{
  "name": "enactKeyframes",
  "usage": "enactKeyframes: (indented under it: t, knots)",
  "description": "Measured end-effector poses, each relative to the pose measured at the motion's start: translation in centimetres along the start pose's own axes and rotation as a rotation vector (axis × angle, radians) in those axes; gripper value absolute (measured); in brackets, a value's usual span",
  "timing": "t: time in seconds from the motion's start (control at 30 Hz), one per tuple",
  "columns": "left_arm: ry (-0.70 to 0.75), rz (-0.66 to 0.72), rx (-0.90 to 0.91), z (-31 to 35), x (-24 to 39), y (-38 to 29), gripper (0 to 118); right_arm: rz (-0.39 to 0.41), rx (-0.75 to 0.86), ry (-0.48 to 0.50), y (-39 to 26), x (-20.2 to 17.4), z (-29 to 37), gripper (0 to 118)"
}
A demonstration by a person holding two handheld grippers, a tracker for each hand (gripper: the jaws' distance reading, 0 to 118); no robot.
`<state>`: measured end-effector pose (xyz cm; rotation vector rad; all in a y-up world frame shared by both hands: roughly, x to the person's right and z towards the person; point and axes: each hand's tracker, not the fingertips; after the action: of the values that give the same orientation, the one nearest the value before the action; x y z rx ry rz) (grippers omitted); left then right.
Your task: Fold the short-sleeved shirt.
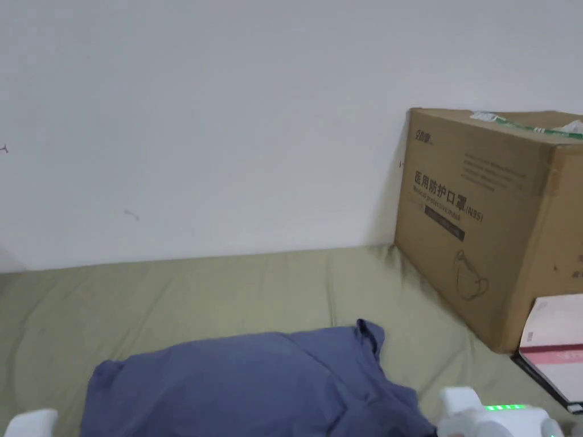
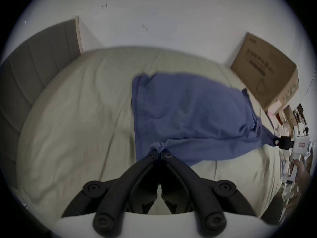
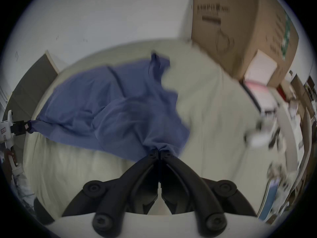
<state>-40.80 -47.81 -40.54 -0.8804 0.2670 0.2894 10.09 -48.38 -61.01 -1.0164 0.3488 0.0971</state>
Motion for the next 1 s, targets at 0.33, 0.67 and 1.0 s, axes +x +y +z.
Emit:
enactKeyframes:
  t: [0.33, 0.67, 1.0]
  knots:
    - [-0.054, -0.172, -0.236, 7.4, -3.8, -10.0, 1, 0.101, -0.237, 0.112, -10.3, 4.6, 8.8, 0]
    - [-0.028, -0.270, -0.455, 9.0, -2.9, -13.0, 1, 0.179, -0.463, 0.083, -13.4, 3.2, 9.0, 0]
    - [-0.025, -0.166, -0.319, 12.9, -3.2, -9.9, 96, 0.079, -0.380, 0.069, -12.2, 3.2, 11.8, 102]
